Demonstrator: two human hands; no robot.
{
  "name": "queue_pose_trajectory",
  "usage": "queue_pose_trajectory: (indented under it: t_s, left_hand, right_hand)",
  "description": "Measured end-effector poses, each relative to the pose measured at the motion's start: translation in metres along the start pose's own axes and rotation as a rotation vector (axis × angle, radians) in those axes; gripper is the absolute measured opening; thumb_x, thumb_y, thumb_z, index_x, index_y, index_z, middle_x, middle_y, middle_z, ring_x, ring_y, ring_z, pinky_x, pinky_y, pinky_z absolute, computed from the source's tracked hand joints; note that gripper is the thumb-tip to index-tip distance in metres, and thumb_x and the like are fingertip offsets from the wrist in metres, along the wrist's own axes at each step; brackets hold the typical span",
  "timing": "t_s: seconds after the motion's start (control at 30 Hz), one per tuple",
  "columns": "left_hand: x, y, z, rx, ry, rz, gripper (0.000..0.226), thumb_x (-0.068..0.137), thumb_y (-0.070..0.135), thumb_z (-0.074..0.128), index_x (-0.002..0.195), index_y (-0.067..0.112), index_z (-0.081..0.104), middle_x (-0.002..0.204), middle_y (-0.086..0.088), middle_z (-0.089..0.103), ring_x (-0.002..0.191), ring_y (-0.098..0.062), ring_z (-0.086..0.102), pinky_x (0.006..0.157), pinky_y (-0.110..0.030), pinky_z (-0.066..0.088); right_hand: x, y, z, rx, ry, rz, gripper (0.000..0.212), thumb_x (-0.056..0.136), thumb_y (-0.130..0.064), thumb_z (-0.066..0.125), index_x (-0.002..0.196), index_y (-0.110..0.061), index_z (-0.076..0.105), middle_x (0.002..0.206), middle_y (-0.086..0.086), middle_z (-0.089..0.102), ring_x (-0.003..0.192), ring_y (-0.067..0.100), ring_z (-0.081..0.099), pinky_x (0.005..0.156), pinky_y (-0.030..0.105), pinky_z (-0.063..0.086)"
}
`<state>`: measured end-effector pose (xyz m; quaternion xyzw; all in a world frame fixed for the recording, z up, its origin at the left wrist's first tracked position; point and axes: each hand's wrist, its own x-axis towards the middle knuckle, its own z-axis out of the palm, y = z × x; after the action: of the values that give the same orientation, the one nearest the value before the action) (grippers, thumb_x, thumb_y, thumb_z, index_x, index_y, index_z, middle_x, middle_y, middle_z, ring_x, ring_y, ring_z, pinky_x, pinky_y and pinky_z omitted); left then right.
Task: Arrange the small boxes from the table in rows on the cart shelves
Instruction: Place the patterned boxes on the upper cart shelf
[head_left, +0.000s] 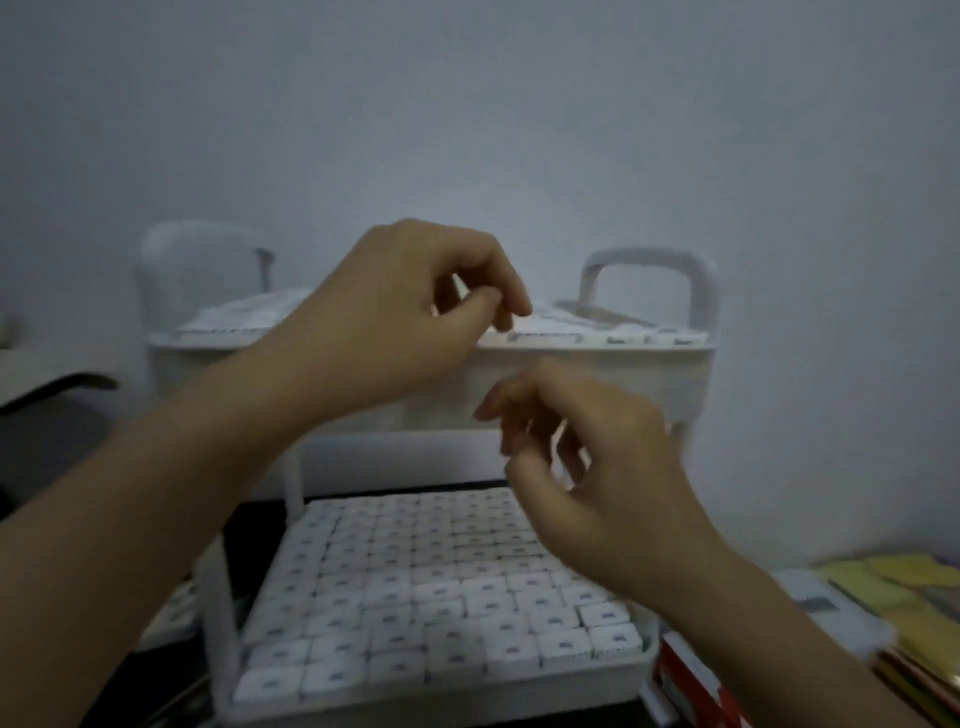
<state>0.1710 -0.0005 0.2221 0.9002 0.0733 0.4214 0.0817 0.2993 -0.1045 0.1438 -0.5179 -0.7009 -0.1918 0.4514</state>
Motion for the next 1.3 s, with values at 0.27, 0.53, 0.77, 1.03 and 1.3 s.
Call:
queue_pose_trajectory:
  t_s: [0.27,0.53,0.77,1.03,1.3]
  left_hand:
    - [-0.234,-0.078,-0.021,0.065,0.201,-0.561,0.024,0.091,0.017,0.058,0.082,0.037,0.066,0.071,0.016,0.068,0.051,-0.006,0.059,0.049,-0.024,0.047]
    - [-0.366,-0.165,-0.047,0.395,0.067,-0.982,0.029,0.087,0.015,0.063,0.083,0.043,0.058,0.081,0.026,0.064,0.074,0.004,0.059,0.066,-0.026,0.051]
    - [-0.389,-0.233,-0.053,0.728,-0.153,-0.881,0.042,0.079,0.025,0.07,0.119,0.013,0.062,0.132,-0.009,0.055,0.128,-0.031,0.045,0.106,-0.047,0.037]
    - [-0.389,-0.228,-0.054,0.482,-0.238,-0.872,0.017,0.087,0.04,0.063,0.102,0.035,0.068,0.139,0.012,0.049,0.144,-0.018,0.021,0.114,-0.044,0.019]
    - [-0.381,-0.222,-0.05,0.437,-0.26,-1.008,0.088,0.065,0.079,0.023,0.139,0.036,0.044,0.154,0.013,0.025,0.145,-0.009,-0.001,0.116,-0.038,0.004]
  right_hand:
    - [-0.031,-0.059,0.166,0.19,-0.524,0.011,0.021,0.087,-0.024,0.05,0.102,-0.035,0.059,0.098,-0.015,0.064,0.084,0.005,0.059,0.07,0.019,0.045]
    - [-0.034,-0.09,0.32,0.13,-0.783,0.178,0.059,0.091,-0.013,0.047,0.148,-0.016,0.031,0.147,0.004,0.037,0.131,0.02,0.04,0.107,0.03,0.035]
    - [-0.028,-0.071,0.402,-0.351,-0.919,0.476,0.075,0.1,-0.047,0.034,0.154,-0.005,0.003,0.161,0.018,-0.001,0.147,0.037,0.007,0.118,0.046,0.017]
    - [-0.029,-0.068,0.371,-0.104,-0.7,0.295,0.018,0.097,-0.042,0.047,0.1,-0.03,0.061,0.107,-0.011,0.049,0.087,0.005,0.054,0.074,0.028,0.051]
    - [-0.028,-0.059,0.361,-0.022,-0.988,0.463,0.087,0.083,-0.065,0.057,0.152,-0.027,0.02,0.148,0.002,0.027,0.128,0.017,0.044,0.098,0.027,0.043]
